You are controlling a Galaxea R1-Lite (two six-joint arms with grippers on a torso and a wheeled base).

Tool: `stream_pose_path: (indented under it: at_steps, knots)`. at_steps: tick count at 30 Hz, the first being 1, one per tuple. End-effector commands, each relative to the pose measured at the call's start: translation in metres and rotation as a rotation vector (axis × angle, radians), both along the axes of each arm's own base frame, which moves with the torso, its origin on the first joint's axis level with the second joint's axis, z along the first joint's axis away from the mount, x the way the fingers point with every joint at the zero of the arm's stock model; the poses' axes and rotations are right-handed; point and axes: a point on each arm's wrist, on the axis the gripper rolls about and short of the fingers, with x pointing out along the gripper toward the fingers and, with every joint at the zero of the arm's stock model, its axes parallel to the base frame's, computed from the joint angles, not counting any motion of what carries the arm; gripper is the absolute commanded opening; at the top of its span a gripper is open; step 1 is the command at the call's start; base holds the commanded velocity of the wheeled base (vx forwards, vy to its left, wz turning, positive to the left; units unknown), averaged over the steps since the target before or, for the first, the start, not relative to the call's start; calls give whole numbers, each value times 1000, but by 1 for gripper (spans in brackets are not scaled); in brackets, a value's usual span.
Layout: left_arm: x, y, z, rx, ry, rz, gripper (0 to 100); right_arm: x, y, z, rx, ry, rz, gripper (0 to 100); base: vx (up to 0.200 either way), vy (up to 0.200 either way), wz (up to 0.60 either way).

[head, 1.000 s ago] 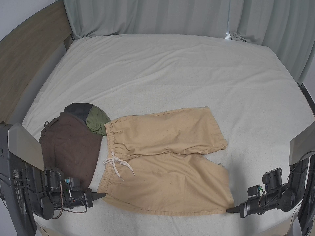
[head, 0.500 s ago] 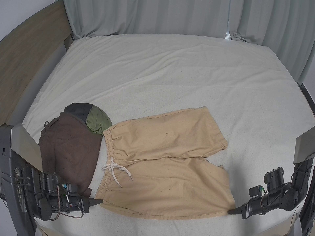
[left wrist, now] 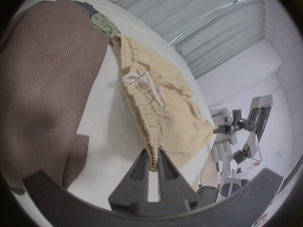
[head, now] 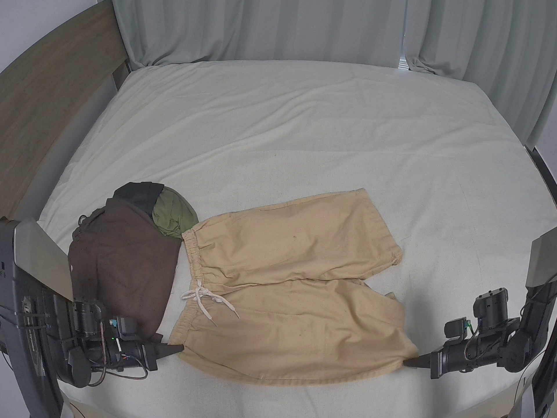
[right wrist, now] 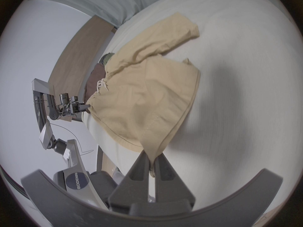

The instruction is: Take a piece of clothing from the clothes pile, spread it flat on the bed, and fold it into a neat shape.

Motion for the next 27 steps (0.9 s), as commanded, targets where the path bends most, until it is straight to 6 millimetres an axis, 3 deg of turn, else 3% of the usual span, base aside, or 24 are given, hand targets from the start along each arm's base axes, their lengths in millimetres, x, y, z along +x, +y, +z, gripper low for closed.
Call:
stream_pose_path:
  at_steps: [1, 8, 27]
  knots:
    - [14, -3, 24, -34, -103, 14, 0, 0, 0, 11, 28, -64, -17, 0, 0, 0, 0]
    - [20, -10, 47, -105, -133, 34, 0, 6, 3, 19, 74, -131, -42, 0, 0, 0, 0]
    - [38, -10, 53, -139, -171, 56, 0, 25, 6, 45, 221, -317, -106, 0, 0, 0, 0]
